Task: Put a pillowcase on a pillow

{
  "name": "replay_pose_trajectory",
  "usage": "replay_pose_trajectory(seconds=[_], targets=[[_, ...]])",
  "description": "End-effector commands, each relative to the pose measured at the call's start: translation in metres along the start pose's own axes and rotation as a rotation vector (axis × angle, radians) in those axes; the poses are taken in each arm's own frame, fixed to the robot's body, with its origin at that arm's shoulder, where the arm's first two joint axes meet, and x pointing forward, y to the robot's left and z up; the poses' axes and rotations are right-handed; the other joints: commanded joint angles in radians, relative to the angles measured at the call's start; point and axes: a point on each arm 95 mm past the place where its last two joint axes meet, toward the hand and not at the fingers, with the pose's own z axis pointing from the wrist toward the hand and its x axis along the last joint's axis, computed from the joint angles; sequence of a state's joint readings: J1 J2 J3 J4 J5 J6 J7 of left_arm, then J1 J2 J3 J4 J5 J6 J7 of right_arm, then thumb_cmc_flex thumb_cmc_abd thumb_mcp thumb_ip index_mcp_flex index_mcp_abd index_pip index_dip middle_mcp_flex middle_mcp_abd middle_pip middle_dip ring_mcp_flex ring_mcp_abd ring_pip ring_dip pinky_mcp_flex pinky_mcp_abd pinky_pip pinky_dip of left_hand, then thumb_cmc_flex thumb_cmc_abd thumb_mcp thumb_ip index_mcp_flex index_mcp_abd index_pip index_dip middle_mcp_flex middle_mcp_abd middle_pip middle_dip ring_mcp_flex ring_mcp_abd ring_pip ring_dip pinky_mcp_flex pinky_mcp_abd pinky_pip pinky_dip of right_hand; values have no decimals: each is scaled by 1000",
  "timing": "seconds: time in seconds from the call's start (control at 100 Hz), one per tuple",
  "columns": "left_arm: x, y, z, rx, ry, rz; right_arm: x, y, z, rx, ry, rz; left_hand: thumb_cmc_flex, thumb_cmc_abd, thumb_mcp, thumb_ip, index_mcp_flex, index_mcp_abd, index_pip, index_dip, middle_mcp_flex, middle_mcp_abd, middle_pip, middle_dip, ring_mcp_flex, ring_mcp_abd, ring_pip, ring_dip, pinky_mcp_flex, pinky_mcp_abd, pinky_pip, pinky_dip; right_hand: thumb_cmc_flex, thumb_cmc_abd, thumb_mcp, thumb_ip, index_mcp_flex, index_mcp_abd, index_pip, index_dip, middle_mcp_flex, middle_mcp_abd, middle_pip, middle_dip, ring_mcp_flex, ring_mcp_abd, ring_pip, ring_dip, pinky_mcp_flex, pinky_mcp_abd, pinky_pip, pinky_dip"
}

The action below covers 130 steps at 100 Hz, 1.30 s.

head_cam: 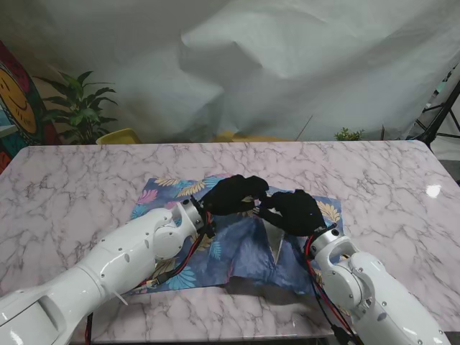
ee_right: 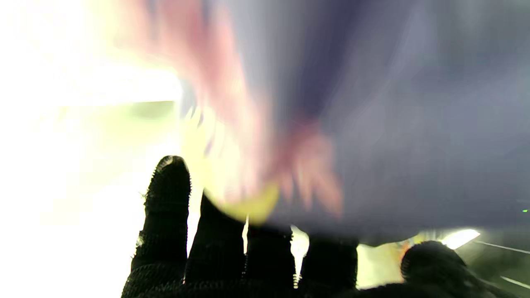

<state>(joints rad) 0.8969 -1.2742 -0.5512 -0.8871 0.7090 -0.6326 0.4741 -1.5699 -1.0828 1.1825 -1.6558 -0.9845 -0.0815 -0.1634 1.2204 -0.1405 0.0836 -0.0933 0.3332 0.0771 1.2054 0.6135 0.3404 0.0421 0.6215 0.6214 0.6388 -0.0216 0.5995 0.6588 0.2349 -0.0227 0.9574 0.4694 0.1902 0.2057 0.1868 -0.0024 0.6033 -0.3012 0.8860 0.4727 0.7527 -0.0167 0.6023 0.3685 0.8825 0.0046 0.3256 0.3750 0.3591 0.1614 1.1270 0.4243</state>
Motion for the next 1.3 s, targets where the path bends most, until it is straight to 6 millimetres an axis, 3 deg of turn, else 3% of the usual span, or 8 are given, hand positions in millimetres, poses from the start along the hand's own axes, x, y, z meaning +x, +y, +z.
replay_pose_trajectory(seconds=[0.0, 0.31, 0.51, 0.59, 0.71, 0.94, 1.06, 1.29], targets=[[0, -1, 0, -6, -7, 3, 9, 5, -5, -7, 6, 20, 71, 31, 6, -10, -27, 0, 23, 19, -11, 13, -18, -16, -16, 0, -31, -18, -19, -7, -26, -19, 19, -34, -10, -24, -66, 49, -49, -35, -75, 31, -26, -15, -74, 15, -66, -49, -58, 5, -25, -37], [-4, -4, -4, -5, -31, 7, 11, 29, -27, -239, -248, -188, 71, 30, 7, -7, -27, -2, 25, 25, -13, 15, -13, -44, -22, 4, -28, -35, -24, -3, -29, -20, 65, -135, 53, -28, -46, 107, -107, -76, -54, 57, -27, -49, -102, 19, -20, -101, -44, 4, -5, -63], [-4, -2, -4, -2, -24, 7, -14, 18, -46, -96, -289, -375, 71, 35, -2, -8, -26, -6, 24, 25, -10, 12, -10, -51, -25, 9, -29, -42, -28, 2, -32, -21, 317, -143, 48, -11, -13, 99, -122, -117, -18, -9, -51, -59, -97, -50, -34, -125, -42, -59, -19, -81], [-2, -1, -4, -5, -16, 7, -21, 7, -50, -13, -284, -425, 71, 37, -9, -8, -25, -9, 22, 23, -10, 12, -10, -54, -26, 12, -29, -45, -30, 5, -34, -22, 130, -267, 530, -105, -32, 95, -103, -239, -29, -25, -61, -61, -116, -66, -37, -148, -48, -83, -37, -89], [1, 1, -3, -13, -4, 12, -21, -13, -49, 68, -259, -409, 71, 45, -22, -7, -25, -10, 20, 19, -13, 11, -14, -65, -30, 15, -34, -50, -33, 7, -36, -22, 152, -321, 652, -165, -67, 100, -94, -305, -54, -37, -72, -65, -148, -80, -48, -157, -67, -111, -61, -99], [4, 7, -1, -43, 10, -2, 2, -38, -34, 93, -167, -347, 71, 68, -62, 5, -27, -11, 14, -4, -15, 15, -32, -97, -43, 30, -45, -57, -47, 18, -47, -25, -107, -240, 435, -98, -192, 152, -222, -254, -174, -4, -95, -73, -249, -60, -92, -177, -146, -109, -112, -120], [4, 12, -1, -65, 13, -20, 14, -42, -29, 101, -145, -349, 71, 81, -78, 9, -30, -10, 12, -11, -20, 17, -43, -106, -56, 38, -54, -60, -59, 24, -55, -28, -78, -183, 234, -71, -253, 195, -270, -250, -253, 35, -95, -77, -323, -33, -96, -178, -206, -76, -135, -133], [5, 20, -2, -111, 20, -92, 24, -45, -25, 157, -196, -358, 53, 132, -126, 11, -40, -25, -20, -17, -8, 12, -67, -124, -89, 66, -95, -74, -98, 47, -90, -38, -45, -132, 120, -58, -273, 207, -307, -245, -290, 56, -103, -83, -363, -18, -97, -179, -244, -51, -158, -148]])
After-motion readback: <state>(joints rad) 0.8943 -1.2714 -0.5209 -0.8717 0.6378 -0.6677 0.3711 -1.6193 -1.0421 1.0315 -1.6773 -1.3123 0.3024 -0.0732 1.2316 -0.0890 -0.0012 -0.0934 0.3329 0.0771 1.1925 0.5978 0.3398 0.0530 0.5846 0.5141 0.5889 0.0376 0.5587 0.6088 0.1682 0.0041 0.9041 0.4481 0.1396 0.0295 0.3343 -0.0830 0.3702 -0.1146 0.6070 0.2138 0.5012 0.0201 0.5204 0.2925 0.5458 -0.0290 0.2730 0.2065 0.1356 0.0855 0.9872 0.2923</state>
